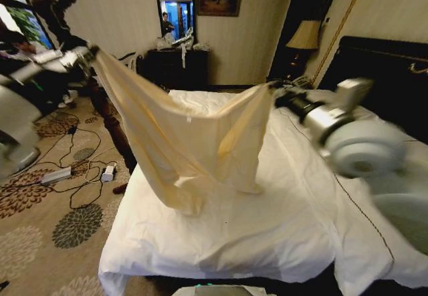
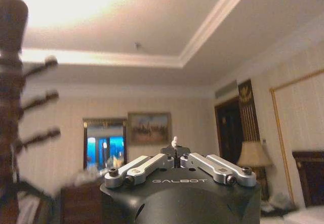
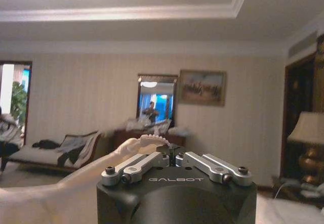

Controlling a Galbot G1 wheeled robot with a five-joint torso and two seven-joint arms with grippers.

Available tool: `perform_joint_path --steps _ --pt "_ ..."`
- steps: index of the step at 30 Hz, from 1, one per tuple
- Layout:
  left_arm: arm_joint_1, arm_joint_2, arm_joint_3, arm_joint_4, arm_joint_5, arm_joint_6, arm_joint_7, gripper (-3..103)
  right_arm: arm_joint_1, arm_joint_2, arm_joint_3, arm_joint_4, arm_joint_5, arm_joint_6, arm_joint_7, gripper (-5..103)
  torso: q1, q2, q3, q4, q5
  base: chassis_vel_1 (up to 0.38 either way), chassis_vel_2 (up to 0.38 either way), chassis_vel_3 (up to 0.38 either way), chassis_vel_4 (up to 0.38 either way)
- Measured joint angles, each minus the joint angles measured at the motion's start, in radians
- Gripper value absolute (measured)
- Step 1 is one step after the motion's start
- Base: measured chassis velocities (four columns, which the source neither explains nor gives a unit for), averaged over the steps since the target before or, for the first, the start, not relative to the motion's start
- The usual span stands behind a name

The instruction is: Pick up the clothes from the bed and hang them on the clothes hanger.

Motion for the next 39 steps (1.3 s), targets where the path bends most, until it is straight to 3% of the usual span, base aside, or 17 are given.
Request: perform_joint_path --steps 4,8,14,19,20,24,25,27,30,32,37,39 --pt "-0.005 0.08 -0.142 0.029 -0.122 0.018 -0.017 0 0.179 -0.052 0.034 -0.014 0.182 -0.025 0.023 0 0.0 0.0 0.0 0.0008 -0.0004 0.0 0.0 0.0 0.0" --pt "-0.014 0.135 -0.215 0.081 -0.165 0.035 -0.03 0 0.3 -0.07 0.043 -0.055 0.277 -0.041 0.051 0 0.0 0.0 0.0 0.0006 -0.0003 0.0 0.0 0.0 0.0" --pt "-0.023 0.134 -0.209 0.114 -0.158 0.063 -0.052 0 0.298 -0.091 0.066 -0.066 0.301 -0.059 0.057 0 0.0 0.0 0.0 -0.0001 0.0002 0.0 0.0 0.0 0.0" --pt "0.091 -0.027 -0.104 0.03 0.028 0.111 -0.07 0 0.183 0.012 -0.04 -0.025 0.19 -0.067 0.125 0 0.0 0.0 0.0 0.0009 -0.0009 0.0 0.0 0.0 0.0" --pt "0.091 -0.027 -0.104 0.03 0.028 0.111 -0.07 0 0.183 0.012 -0.04 -0.025 0.19 -0.067 0.125 0 0.0 0.0 0.0 0.0009 -0.0009 0.0 0.0 0.0 0.0" --pt "0.216 -0.156 -0.027 -0.038 0.178 0.116 -0.06 0 0.033 0.088 -0.115 -0.004 0.042 -0.06 0.121 0 0.0 0.0 0.0 0.0007 -0.0005 0.0 0.0 0.0 0.0" --pt "0.247 -0.199 0.025 -0.052 0.238 0.114 -0.057 0 -0.05 0.113 -0.132 -0.002 -0.018 -0.058 0.109 0 0.0 0.0 0.0 0.0004 -0.0002 0.0 0.0 0.0 0.0" --pt "0.264 -0.227 0.06 -0.059 0.281 0.112 -0.053 0 -0.094 0.126 -0.138 -0.003 -0.05 -0.057 0.098 0 0.0 0.0 0.0 0.0002 -0.0002 0.0 0.0 0.0 0.0" --pt "0.304 -0.329 0.232 -0.055 0.478 0.082 -0.036 0 -0.274 0.193 -0.16 -0.054 -0.253 -0.025 -0.014 0 0.0 0.0 0.0 0.0003 -0.0003 0.0 0.0 0.0 0.0" --pt "0.304 -0.348 0.271 -0.049 0.518 0.075 -0.032 0 -0.298 0.21 -0.169 -0.069 -0.282 -0.018 -0.03 0 0.0 0.0 0.0 0.0001 -0.0002 0.0 0.0 0.0 0.0" --pt "0.226 -0.437 0.513 0.042 0.707 0.032 -0.039 0 -0.287 0.34 -0.297 -0.215 -0.431 0.023 -0.077 0 0.0 0.0 0.0 0.0006 -0.0004 0.0 0.0 0.0 0.0" --pt "0.218 -0.444 0.534 0.058 0.722 0.029 -0.037 0 -0.275 0.353 -0.311 -0.238 -0.441 0.027 -0.077 0 0.0 0.0 0.0 0.0006 -0.0005 0.0 0.0 0.0 0.0"
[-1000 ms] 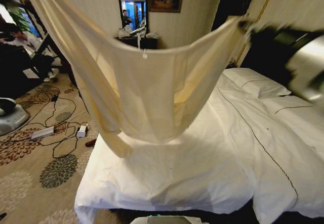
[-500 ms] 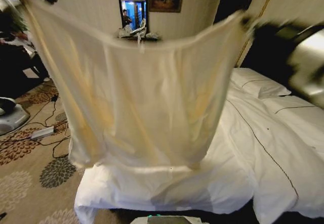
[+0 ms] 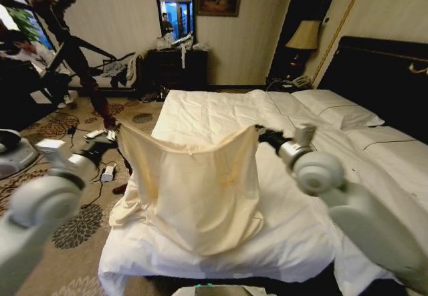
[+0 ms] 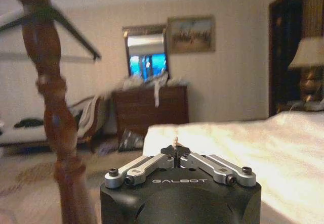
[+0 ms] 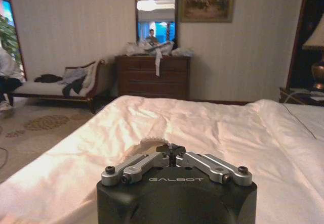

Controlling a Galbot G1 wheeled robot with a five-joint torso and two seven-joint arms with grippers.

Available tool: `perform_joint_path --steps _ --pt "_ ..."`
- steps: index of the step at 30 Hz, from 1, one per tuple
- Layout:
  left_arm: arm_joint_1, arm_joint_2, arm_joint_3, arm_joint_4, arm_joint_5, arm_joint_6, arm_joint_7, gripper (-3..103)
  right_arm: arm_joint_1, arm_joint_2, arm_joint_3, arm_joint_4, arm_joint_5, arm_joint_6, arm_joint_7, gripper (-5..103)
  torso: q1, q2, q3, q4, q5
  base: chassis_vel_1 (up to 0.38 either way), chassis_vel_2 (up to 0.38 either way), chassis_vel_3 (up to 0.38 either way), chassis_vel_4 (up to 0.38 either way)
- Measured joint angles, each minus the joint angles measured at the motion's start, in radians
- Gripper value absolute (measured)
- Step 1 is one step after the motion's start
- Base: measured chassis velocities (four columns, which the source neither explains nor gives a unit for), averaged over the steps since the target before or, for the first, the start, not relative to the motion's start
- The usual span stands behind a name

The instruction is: Pick up the clothes from the bed and hang them on the clothes hanger.

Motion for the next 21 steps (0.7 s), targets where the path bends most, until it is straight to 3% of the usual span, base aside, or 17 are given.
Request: perform_joint_path --steps 2,9,13,16,17,21 --pt "-0.026 -0.024 0.06 0.073 0.048 -0.016 0.016 0 0.027 0.026 -0.03 -0.074 -0.012 0.007 -0.002 0 0.0 0.0 0.0 0.0001 0.0001 0.0 0.0 0.0 0.0" --pt "-0.028 -0.054 0.101 0.134 0.044 -0.018 0.055 -3 0.017 0.039 -0.053 -0.131 -0.036 0.011 -0.007 0 0.0 0.0 0.0 -0.0003 0.0002 0.0 0.0 0.0 0.0" --pt "-0.015 -0.046 0.098 0.126 0.0 0.015 0.094 11 0.002 0.039 -0.052 -0.138 -0.053 0.013 -0.014 0 0.0 0.0 0.0 -0.0004 0.0003 0.0 0.0 0.0 0.0" --pt "-0.014 -0.04 0.086 0.126 -0.041 0.029 0.095 17 0.001 0.038 -0.049 -0.139 -0.055 0.013 -0.015 0 0.0 0.0 0.0 -0.0003 0.0003 0.0 0.0 0.0 0.0" --pt "-0.014 -0.035 0.074 0.13 -0.074 0.029 0.094 28 0.0 0.036 -0.047 -0.14 -0.055 0.015 -0.015 0 0.0 0.0 0.0 -0.0003 0.0003 0.0 0.0 0.0 0.0" --pt "-0.003 -0.03 0.041 0.131 -0.152 0.035 0.086 39 0.0 0.032 -0.044 -0.143 -0.055 0.017 -0.015 0 0.0 0.0 0.0 -0.0004 0.0003 0.0 0.0 0.0 0.0"
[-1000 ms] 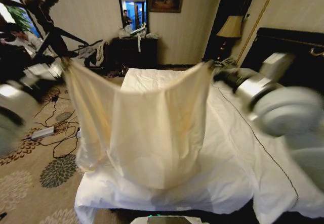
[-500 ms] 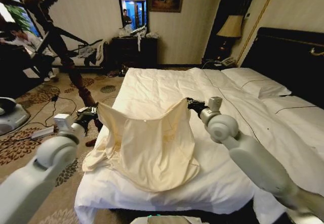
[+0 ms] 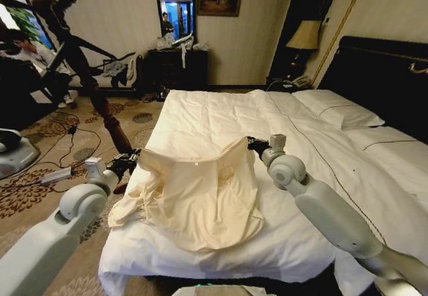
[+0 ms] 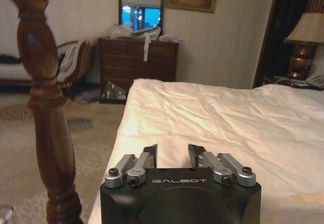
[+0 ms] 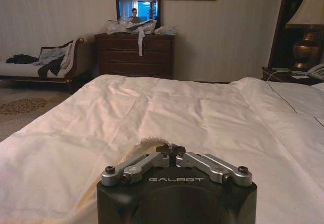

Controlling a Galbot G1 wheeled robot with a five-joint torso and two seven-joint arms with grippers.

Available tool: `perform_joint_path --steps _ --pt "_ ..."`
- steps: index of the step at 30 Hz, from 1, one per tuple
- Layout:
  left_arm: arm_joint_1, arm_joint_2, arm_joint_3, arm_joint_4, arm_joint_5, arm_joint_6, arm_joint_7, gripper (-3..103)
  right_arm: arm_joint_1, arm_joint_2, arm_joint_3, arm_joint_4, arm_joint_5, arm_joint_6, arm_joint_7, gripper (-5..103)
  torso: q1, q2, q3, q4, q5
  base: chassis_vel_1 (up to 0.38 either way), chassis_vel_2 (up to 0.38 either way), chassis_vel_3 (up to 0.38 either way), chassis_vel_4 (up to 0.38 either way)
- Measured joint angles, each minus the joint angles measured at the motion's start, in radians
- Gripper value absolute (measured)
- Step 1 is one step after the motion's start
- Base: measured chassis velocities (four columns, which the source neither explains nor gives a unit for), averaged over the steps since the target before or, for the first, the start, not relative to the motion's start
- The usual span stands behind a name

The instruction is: Pick up the clothes from the bed and hang them on the clothes hanger.

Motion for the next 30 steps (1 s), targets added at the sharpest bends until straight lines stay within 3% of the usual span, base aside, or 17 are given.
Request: perform_joint_path --steps 2,4,5,6,8,11,13,17,20,23,25,26,27,29,30 --pt "0.026 0.002 -0.039 -0.019 -0.101 0.006 0.006 49 0.0 -0.005 0.0 0.001 0.0 0.001 0.0 0 0.0 0.0 0.0 0.0004 -0.0001 0.0 0.0 0.0 0.0" --pt "0.03 0.003 -0.048 -0.028 -0.139 0.011 0.006 49 0.001 -0.005 0.0 0.001 0.0 0.001 0.0 0 0.0 0.0 0.0 0.0005 0.0 0.0 0.0 0.0 0.0" --pt "0.033 0.003 -0.06 -0.038 -0.176 0.014 0.006 60 0.004 -0.005 0.0 0.003 0.001 0.002 0.0 0 0.0 0.0 0.0 0.0002 0.0 0.0 0.0 0.0 0.0" --pt "0.033 0.003 -0.069 -0.041 -0.18 0.013 0.005 66 0.008 -0.005 -0.002 0.004 0.001 0.002 0.001 0 0.0 0.0 0.0 -0.0001 0.0 0.0 0.0 0.0 0.0" --pt "0.033 0.003 -0.076 -0.043 -0.179 0.01 0.004 66 0.009 -0.005 -0.004 0.005 0.001 0.002 0.001 0 0.0 0.0 0.0 -0.0002 -0.0001 0.0 0.0 0.0 0.0" --pt "0.043 0.014 -0.147 -0.076 -0.17 -0.007 -0.01 82 0.007 -0.005 -0.008 0.017 -0.002 0.002 0.002 0 0.0 0.0 0.0 0.0002 -0.0003 0.0 0.0 0.0 0.0" --pt "0.047 0.021 -0.175 -0.087 -0.172 -0.01 -0.014 87 0.004 -0.006 -0.008 0.019 -0.004 0.002 0.002 0 0.0 0.0 0.0 0.0002 -0.0001 0.0 0.0 0.0 0.0" --pt "0.051 0.061 -0.266 -0.11 -0.205 0.017 -0.054 97 -0.009 -0.009 0.002 0.027 -0.009 0.002 0.003 0 0.0 0.0 0.0 0.0003 -0.0002 0.0 0.0 0.0 0.0" --pt "0.018 0.147 -0.339 -0.089 -0.244 0.083 -0.087 100 -0.02 -0.013 0.01 0.042 -0.01 0.003 0.003 0 0.0 0.0 0.0 0.0002 -0.0003 0.0 0.0 0.0 0.0" --pt "-0.015 0.237 -0.361 -0.04 -0.267 0.107 -0.085 100 -0.023 -0.014 0.014 0.051 -0.011 0.003 0.004 0 0.0 0.0 0.0 0.0 -0.0001 0.0 0.0 0.0 0.0" --pt "-0.035 0.318 -0.367 0.02 -0.263 0.067 -0.011 100 -0.028 -0.014 0.019 0.062 -0.011 0.003 0.005 0 0.0 0.0 0.0 0.0001 -0.0001 0.0 0.0 0.0 0.0" --pt "-0.052 0.368 -0.345 0.071 -0.213 -0.023 0.103 100 -0.032 -0.014 0.025 0.072 -0.011 0.004 0.008 0 0.0 0.0 0.0 0.0004 0.0003 0.0 0.0 0.0 0.0" --pt "-0.052 0.368 -0.345 0.071 -0.213 -0.023 0.103 100 -0.032 -0.014 0.025 0.072 -0.011 0.004 0.008 0 0.0 0.0 0.0 0.0004 0.0003 0.0 0.0 0.0 0.0" --pt "-0.128 0.395 -0.223 0.132 -0.167 -0.079 0.167 100 -0.04 -0.021 0.036 0.091 -0.009 0.004 0.01 0 0.0 0.0 0.0 0.0005 0.0011 0.0 0.0 0.0 0.0" --pt "-0.203 0.383 -0.09 0.171 -0.16 -0.087 0.162 100 -0.043 -0.029 0.044 0.101 -0.006 0.004 0.011 0 0.0 0.0 0.0 0.0004 0.0008 0.0 0.0 0.0 0.0"
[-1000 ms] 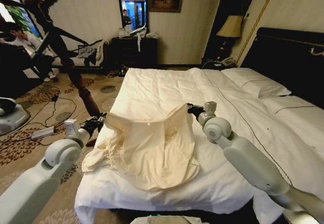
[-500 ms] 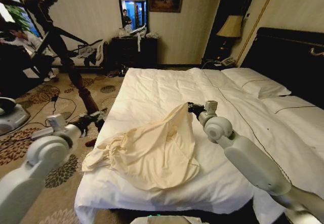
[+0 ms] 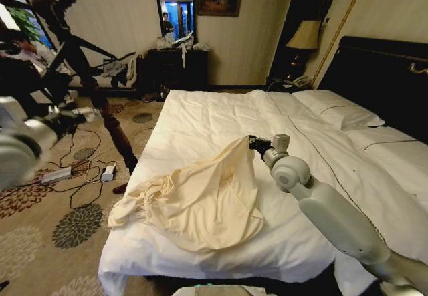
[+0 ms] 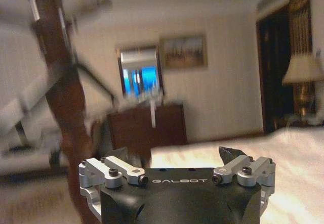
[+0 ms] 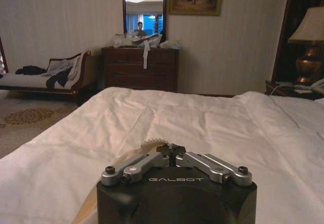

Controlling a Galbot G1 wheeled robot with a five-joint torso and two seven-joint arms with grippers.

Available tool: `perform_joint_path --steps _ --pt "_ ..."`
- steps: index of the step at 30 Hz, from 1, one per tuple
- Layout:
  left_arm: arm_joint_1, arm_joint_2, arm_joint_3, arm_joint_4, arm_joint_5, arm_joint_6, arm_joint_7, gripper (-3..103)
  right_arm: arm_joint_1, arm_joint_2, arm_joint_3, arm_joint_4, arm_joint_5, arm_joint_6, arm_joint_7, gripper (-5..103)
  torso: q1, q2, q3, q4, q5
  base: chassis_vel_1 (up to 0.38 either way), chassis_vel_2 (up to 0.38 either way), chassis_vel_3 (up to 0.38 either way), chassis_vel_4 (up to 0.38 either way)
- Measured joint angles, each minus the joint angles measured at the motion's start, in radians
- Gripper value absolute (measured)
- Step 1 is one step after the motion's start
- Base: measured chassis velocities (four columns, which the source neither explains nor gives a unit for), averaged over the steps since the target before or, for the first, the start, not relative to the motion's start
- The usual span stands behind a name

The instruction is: Pick up the clothes from the bed and hang them on the clothes hanger.

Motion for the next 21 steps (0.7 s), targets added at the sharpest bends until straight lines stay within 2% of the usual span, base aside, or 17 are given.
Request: perform_joint_path --steps 1,3,5,6,7,9,10,12,13,15,16,17,19,21 --pt "0.0 0.0 0.0 0.0 0.0 0.0 0.0 100 0.0 0.0 0.0 0.0 0.0 0.0 0.0 0 0.0 0.0 0.0 0.0 0.0 0.0 0.0 0.0 0.0" --pt "-0.175 -0.07 0.244 0.072 0.003 0.0 -0.054 100 -0.003 -0.012 0.012 0.013 0.008 0.0 0.005 0 0.0 0.0 0.0 0.0004 -0.0029 0.0 0.0 0.0 0.0" --pt "-0.401 -0.167 0.451 0.147 0.003 0.005 -0.119 100 -0.008 -0.023 0.024 0.025 0.016 0.0 0.009 0 0.0 0.0 0.0 0.0002 -0.003 0.0 0.0 0.0 0.0" --pt "-0.401 -0.167 0.451 0.147 0.003 0.005 -0.119 100 -0.008 -0.023 0.024 0.025 0.016 0.0 0.009 0 0.0 0.0 0.0 0.0002 -0.003 0.0 0.0 0.0 0.0" --pt "-0.536 -0.216 0.544 0.19 0.001 0.011 -0.153 100 -0.014 -0.03 0.031 0.033 0.019 0.0 0.012 0 0.001 0.0 0.0 -0.0011 -0.0015 0.0 0.0 0.0 0.0" --pt "-0.723 -0.269 0.667 0.25 -0.022 0.021 -0.186 100 -0.031 -0.041 0.045 0.045 0.019 0.0 0.017 0 0.001 0.0 0.001 -0.0019 -0.0004 0.0 0.0 0.0 0.0" --pt "-0.723 -0.269 0.667 0.25 -0.022 0.021 -0.186 100 -0.031 -0.041 0.045 0.045 0.019 0.0 0.017 0 0.001 0.0 0.001 -0.0019 -0.0004 0.0 0.0 0.0 0.0" --pt "-0.965 -0.293 0.796 0.309 -0.08 0.045 -0.203 100 -0.052 -0.046 0.06 0.051 0.015 0.0 0.017 0 0.001 0.0 0.0 -0.0007 -0.0001 0.0 0.0 0.0 0.0" --pt "-0.965 -0.293 0.796 0.309 -0.08 0.045 -0.203 100 -0.052 -0.046 0.06 0.051 0.015 0.0 0.017 0 0.001 0.0 0.0 -0.0007 -0.0001 0.0 0.0 0.0 0.0" --pt "-1.125 -0.297 0.882 0.345 -0.126 0.089 -0.227 100 -0.057 -0.044 0.062 0.052 0.012 0.0 0.018 0 0.0 0.0 0.0 0.0001 -0.0003 0.0 0.0 0.0 0.0" --pt "-1.208 -0.293 0.924 0.36 -0.157 0.134 -0.251 100 -0.057 -0.042 0.062 0.052 0.01 0.0 0.018 0 0.0 0.0 0.0 0.0 -0.0003 0.0 0.0 0.0 0.0" --pt "-1.208 -0.293 0.924 0.36 -0.157 0.134 -0.251 100 -0.057 -0.042 0.062 0.052 0.01 0.0 0.018 0 0.0 0.0 0.0 0.0 -0.0003 0.0 0.0 0.0 0.0" --pt "-1.328 -0.267 0.971 0.375 -0.235 0.241 -0.314 100 -0.055 -0.04 0.062 0.052 0.009 0.001 0.019 0 0.0 0.0 0.0 -0.0008 -0.0002 0.0 0.0 0.0 0.0" --pt "-1.394 -0.23 0.987 0.38 -0.282 0.309 -0.342 100 -0.054 -0.04 0.062 0.052 0.008 0.001 0.019 0 0.0 0.0 0.0 -0.0006 -0.0001 0.0 0.0 0.0 0.0"
